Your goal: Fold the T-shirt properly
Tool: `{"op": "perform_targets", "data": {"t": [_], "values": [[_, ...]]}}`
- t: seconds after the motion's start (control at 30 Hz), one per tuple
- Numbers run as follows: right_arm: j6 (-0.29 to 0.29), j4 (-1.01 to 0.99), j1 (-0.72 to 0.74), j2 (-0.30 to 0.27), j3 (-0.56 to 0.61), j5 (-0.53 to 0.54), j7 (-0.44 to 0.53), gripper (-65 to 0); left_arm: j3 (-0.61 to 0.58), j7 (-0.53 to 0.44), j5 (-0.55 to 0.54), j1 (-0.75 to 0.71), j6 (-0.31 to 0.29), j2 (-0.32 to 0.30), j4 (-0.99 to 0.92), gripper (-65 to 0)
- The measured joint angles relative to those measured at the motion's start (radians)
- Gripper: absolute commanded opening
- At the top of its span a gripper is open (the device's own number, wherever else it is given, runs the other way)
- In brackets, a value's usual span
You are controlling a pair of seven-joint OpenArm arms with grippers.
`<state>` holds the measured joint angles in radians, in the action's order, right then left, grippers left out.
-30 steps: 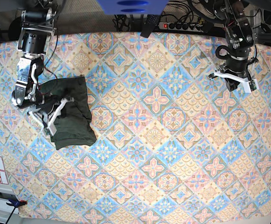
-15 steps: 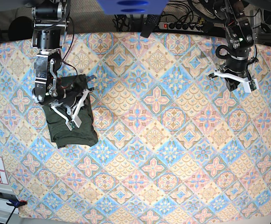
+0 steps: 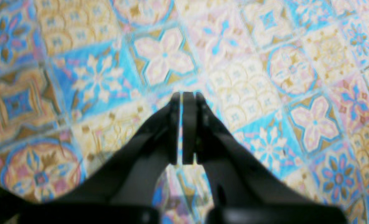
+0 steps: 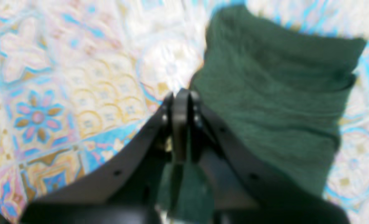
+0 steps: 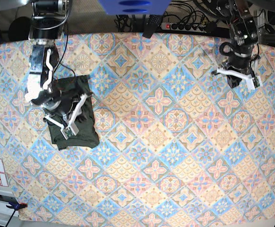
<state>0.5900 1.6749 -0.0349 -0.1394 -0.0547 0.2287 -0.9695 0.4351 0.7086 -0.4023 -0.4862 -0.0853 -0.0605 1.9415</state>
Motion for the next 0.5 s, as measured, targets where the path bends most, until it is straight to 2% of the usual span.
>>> {"op": "perform_targets", "data": {"t": [0.1, 0.27, 0.5], "values": [[0.002, 0.092, -0.089, 0.000, 0.000, -0.010, -0.056, -65.0, 0.001, 0.000, -0.068, -0.040, 0.003, -0.056, 0.000, -65.0], [0.003, 0.230, -0.228, 0.003, -0.031, 0.006, -0.034, -65.0, -0.001, 0.000, -0.151, -0.123, 0.000, -0.135, 0.022, -65.0], [0.000, 0.251, -0.446, 0.001, -0.137, -0.013, -0.053, -65.0, -0.001, -0.003, -0.182, -0.253, -0.006, -0.170, 0.060, -65.0]]}}
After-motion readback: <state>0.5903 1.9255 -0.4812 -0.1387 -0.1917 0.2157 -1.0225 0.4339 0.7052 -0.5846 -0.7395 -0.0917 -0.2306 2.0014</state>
